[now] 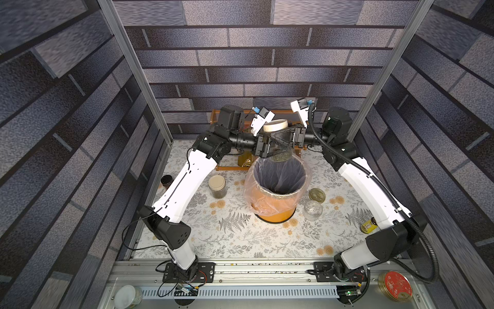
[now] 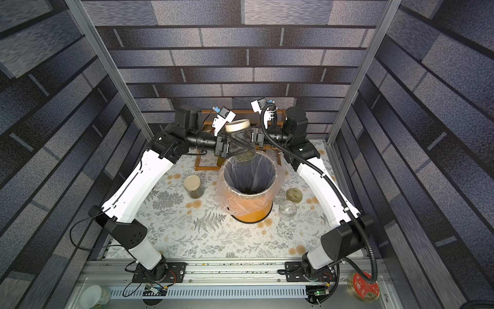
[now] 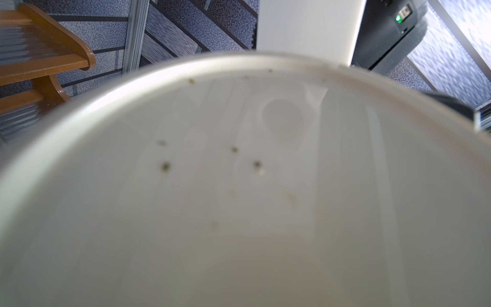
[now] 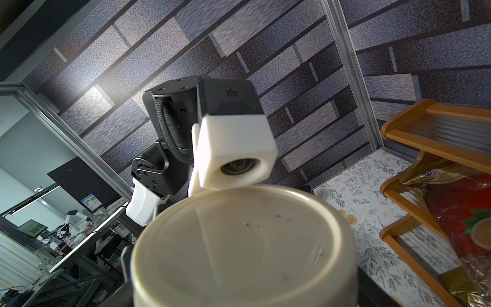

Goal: Empty moldy tea leaves from jars
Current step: Pick up the jar from the center of the board.

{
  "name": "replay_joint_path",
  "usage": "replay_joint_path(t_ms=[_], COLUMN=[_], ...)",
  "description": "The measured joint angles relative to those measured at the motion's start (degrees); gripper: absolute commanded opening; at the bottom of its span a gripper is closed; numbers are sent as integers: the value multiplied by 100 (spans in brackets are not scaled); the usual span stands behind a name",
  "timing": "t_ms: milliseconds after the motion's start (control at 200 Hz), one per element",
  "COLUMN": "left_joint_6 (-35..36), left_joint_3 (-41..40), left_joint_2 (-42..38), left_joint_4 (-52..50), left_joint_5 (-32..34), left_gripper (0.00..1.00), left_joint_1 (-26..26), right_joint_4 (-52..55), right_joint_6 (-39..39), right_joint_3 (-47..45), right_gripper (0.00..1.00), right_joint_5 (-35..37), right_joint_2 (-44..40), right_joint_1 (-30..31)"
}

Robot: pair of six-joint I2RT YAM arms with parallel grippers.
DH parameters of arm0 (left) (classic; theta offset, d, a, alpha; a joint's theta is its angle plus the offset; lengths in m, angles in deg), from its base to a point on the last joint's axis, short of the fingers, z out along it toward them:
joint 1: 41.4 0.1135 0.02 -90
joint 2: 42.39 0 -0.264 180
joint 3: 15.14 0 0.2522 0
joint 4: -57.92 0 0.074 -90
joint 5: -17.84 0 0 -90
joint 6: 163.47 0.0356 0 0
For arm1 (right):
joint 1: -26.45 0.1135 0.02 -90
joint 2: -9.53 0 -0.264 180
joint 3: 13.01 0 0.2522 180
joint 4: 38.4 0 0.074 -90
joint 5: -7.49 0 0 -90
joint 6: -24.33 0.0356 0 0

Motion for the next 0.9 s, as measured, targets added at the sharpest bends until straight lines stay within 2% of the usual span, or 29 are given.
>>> replay_joint_path(t_ms=[60, 215, 341, 556, 902], left_joint_6=[61, 146, 50, -273, -660], left_joint_3=[7, -168, -1071, -2444, -3018], left_joint_2=[0, -55, -468, -1145, -1080], left_joint_4=[66, 479, 1307, 2719, 3862], left_joint_5=[0, 85, 376, 844, 1377], left_gripper=[100, 100, 100, 100, 100], left_joint_1=[0, 2, 28, -33, -592], right_joint_4=[2, 70, 199, 251, 144], right_joint_6=[52, 103, 52, 37, 42], right_joint_3=[0, -28, -264, -715, -1399], right_gripper=[39, 38, 39, 35, 33], right_joint_5=[9, 254, 555, 1174, 1950], right_joint_2=[-2, -39, -225, -623, -1244], right_joint_1=[2, 4, 15, 15, 15])
